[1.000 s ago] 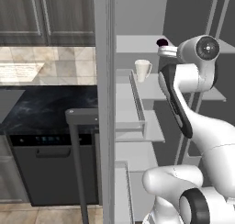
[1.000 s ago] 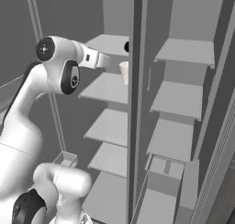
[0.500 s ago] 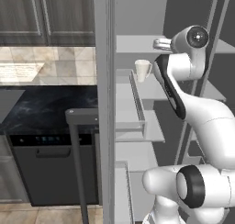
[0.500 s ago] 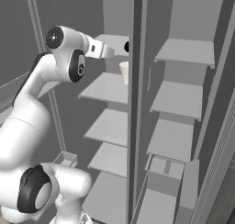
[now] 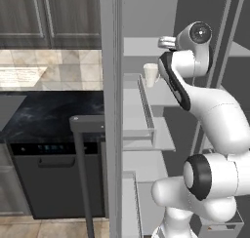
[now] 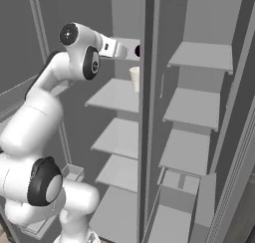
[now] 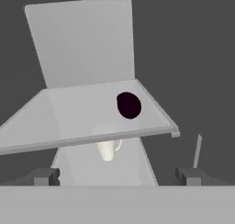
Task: Take the eggplant and potato from the fridge shelf and place them in the freezer drawer to begin freezing them.
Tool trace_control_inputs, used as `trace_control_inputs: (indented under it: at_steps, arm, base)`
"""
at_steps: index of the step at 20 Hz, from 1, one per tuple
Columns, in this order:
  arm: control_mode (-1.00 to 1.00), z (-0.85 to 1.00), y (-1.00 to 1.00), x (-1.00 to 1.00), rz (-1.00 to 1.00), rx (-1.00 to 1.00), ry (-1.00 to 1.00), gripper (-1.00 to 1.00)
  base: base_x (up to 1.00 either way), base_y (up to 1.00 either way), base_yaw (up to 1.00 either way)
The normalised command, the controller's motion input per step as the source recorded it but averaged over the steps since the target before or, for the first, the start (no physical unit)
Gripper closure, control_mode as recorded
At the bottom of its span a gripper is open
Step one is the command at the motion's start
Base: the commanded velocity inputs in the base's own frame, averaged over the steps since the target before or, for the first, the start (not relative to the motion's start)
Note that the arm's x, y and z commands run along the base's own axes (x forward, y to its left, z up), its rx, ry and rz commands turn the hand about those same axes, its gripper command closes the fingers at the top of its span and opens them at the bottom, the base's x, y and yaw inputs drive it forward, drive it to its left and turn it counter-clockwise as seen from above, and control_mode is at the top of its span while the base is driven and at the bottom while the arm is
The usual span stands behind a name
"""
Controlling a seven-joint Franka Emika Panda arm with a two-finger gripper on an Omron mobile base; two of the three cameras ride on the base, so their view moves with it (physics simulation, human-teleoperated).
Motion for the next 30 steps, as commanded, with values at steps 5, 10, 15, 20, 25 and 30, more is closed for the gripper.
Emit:
trace_control_inputs:
  at_steps: [5, 10, 15, 20, 25, 30]
  arm:
    - [-1.00, 0.00, -0.20, 0.32, 0.00, 0.00, 0.02, -1.00]
    - [-1.00, 0.00, -0.20, 0.49, 0.00, 0.01, 0.15, -1.00]
    - [-1.00, 0.00, -0.10, 0.49, 0.00, 0.00, 0.13, -1.00]
    - [-1.00, -0.04, -0.05, 0.34, 0.00, 0.00, 0.01, -1.00]
    - [-1.00, -0.20, -0.12, 0.22, 0.00, 0.00, 0.00, -1.00]
    - [-1.00, -0.33, -0.12, 0.23, 0.00, 0.00, 0.00, -1.00]
  base:
    - [0.00, 0.00, 0.00]
    - [0.00, 0.00, 0.00]
    - [0.00, 0.00, 0.00]
    - [0.00, 0.00, 0.00]
    - [0.00, 0.00, 0.00]
    - [0.00, 0.00, 0.00]
